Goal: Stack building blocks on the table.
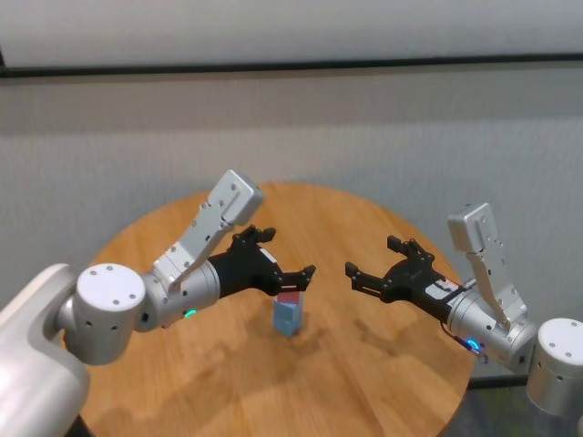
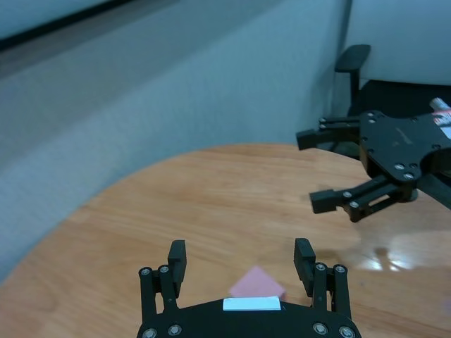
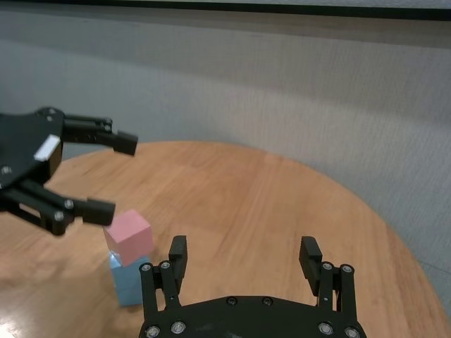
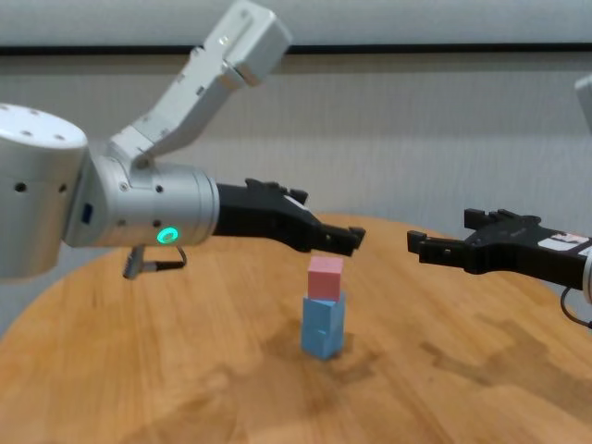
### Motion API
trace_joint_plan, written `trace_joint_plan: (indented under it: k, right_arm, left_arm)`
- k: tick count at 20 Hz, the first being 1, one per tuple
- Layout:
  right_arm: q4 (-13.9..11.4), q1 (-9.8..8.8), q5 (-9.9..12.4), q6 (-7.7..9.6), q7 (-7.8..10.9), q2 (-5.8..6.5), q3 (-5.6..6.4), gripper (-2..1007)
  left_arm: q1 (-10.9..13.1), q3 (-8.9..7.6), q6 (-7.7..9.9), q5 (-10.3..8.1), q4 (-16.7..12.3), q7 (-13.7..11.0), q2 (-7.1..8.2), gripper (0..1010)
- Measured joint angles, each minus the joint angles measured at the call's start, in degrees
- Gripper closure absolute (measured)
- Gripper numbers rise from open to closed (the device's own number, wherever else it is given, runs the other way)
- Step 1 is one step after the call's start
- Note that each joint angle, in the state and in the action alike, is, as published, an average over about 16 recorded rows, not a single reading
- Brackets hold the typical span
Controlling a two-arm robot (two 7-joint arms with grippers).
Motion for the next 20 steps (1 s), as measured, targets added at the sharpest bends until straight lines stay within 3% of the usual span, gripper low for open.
trace_joint_plan:
  k: [7, 20]
  right_arm:
    - [0.0, 0.0, 0.0, 0.0, 0.0, 0.0, 0.0, 0]
    - [0.0, 0.0, 0.0, 0.0, 0.0, 0.0, 0.0, 0]
  left_arm:
    - [1.6, -2.15, -0.03, 0.19, -3.5, 1.5, 2.87, 7]
    - [5.1, -6.13, -0.99, 0.1, -4.7, 2.3, 7.51, 7]
